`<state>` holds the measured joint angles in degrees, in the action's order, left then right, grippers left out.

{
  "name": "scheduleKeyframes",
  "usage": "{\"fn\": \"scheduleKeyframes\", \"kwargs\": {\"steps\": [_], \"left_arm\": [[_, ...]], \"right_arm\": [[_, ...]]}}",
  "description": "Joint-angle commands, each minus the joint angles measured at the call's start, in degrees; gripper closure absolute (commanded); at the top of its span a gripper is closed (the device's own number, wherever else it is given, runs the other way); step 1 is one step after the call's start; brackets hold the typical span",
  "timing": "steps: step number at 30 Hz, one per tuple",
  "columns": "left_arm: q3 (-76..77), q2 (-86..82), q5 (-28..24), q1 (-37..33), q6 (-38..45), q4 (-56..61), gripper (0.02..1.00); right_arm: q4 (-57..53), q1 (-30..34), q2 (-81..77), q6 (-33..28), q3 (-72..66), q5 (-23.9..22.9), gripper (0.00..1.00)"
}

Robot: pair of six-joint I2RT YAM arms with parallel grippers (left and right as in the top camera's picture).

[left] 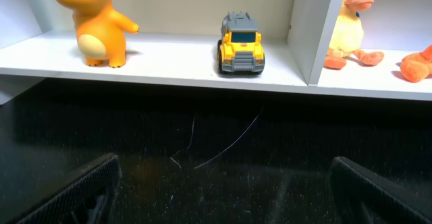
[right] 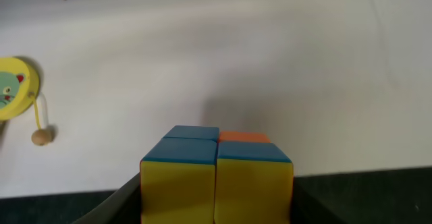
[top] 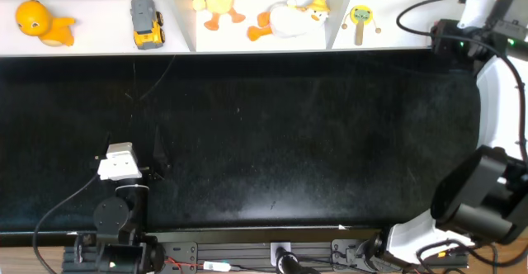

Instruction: Store Toys

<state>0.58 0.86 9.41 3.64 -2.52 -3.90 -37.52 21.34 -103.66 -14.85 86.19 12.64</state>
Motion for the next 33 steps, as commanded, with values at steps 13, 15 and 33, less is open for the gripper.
{"fn": "scheduleKeyframes", "kwargs": {"steps": [13, 15, 33], "left_arm": [[-0.1, -0.7, -0.4, -0.5, 1.3, -0.3, 0.020], [-0.1, -0.7, -0.4, -0.5, 1.3, -0.3, 0.020], [-0.1, -0.7, -0.4, -0.5, 1.3, -0.3, 0.023]], "right_arm": [[4.6, -0.4, -4.8, 3.2, 4.1, 0.2, 0.476], [4.8, -0.4, -4.8, 3.3, 4.1, 0.8, 0.452], [0.3, -0.4, -0.3, 3.3, 1.4, 0.4, 0.005]]}}
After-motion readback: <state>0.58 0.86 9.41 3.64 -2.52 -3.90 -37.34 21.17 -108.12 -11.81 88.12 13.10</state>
